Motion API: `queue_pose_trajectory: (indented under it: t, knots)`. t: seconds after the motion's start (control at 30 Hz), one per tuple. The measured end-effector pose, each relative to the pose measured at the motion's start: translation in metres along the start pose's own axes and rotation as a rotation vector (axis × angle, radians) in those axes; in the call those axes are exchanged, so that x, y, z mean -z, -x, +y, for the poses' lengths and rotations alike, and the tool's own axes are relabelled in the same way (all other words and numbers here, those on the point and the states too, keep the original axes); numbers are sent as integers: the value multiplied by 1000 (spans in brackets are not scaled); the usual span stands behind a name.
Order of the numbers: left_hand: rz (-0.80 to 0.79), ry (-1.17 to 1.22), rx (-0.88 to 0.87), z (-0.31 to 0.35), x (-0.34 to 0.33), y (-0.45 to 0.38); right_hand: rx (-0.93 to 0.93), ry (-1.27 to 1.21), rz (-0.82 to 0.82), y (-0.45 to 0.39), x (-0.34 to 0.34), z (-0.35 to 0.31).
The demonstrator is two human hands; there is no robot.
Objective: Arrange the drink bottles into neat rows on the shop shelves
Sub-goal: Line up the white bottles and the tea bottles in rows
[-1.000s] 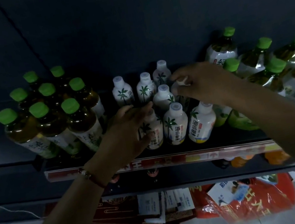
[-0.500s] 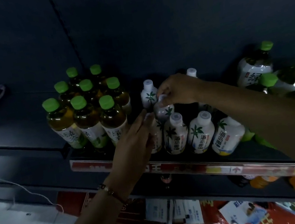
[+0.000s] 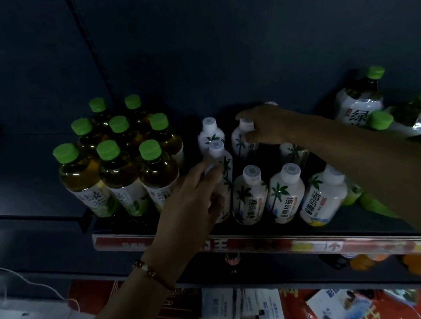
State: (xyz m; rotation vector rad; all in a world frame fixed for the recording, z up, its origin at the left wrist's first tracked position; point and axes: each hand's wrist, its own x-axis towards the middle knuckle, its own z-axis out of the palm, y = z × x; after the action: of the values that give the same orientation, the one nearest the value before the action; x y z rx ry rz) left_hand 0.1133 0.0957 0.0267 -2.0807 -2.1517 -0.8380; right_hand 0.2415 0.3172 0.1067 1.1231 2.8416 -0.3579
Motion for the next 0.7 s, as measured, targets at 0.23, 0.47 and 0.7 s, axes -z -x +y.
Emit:
queue_pose_trajectory:
  t: [0.23, 0.47, 0.7]
  knots:
    - [16, -109, -79, -1, 6, -3, 79, -99, -45, 17, 4, -2]
    - [-53, -365, -161, 8, 19, -16, -20, -20, -128, 29, 21, -36]
    - [-91, -516, -360, 3, 25, -26, -56, 60, -100, -36, 6, -87]
